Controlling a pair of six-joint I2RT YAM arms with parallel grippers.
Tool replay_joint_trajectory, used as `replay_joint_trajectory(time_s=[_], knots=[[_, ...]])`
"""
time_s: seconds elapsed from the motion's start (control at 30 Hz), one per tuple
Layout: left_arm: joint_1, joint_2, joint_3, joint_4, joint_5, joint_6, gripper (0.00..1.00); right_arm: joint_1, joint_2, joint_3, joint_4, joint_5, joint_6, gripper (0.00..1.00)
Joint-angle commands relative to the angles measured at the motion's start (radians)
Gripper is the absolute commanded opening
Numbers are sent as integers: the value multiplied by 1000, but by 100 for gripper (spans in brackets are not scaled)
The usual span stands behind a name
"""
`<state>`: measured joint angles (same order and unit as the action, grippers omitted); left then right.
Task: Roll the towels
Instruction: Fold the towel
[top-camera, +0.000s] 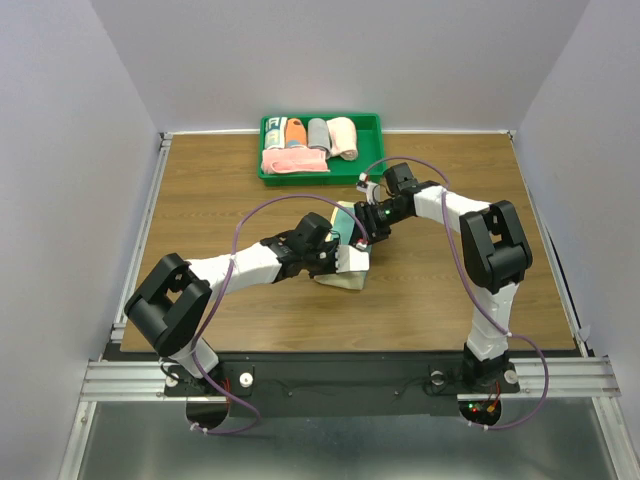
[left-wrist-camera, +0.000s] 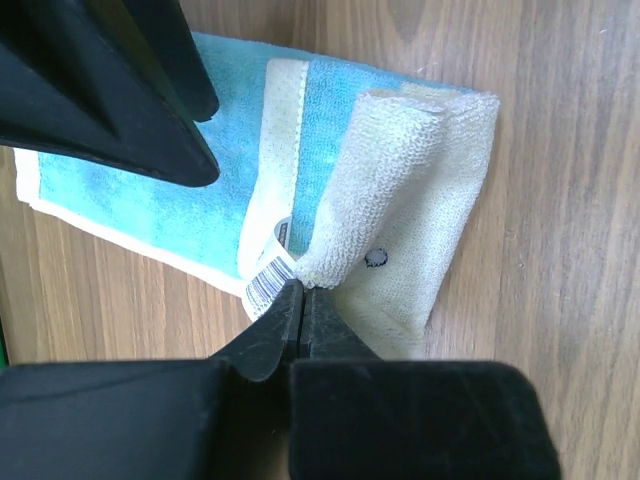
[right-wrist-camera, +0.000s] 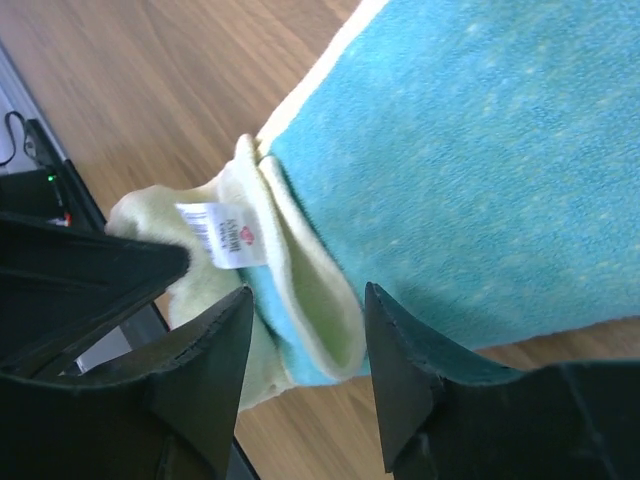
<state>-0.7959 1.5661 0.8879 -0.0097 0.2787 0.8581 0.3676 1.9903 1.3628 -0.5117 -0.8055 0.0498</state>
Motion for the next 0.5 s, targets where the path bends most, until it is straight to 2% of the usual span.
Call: replay_joint_trajectory(time_s=[0.0, 0.17, 0.33, 0.47], knots=[[-3, -37, 52, -38, 34, 13, 0, 4, 59, 25, -7, 26, 7, 51], [-20, -26, 65, -52, 50, 10, 0, 33, 136, 6, -7, -30, -7, 46], [-29, -26, 89, -97, 83, -11, 0, 60, 113, -47, -7, -132, -41, 44], [-40, -32, 86, -113, 97, -22, 0, 60, 67, -76, -11, -149, -88, 43]])
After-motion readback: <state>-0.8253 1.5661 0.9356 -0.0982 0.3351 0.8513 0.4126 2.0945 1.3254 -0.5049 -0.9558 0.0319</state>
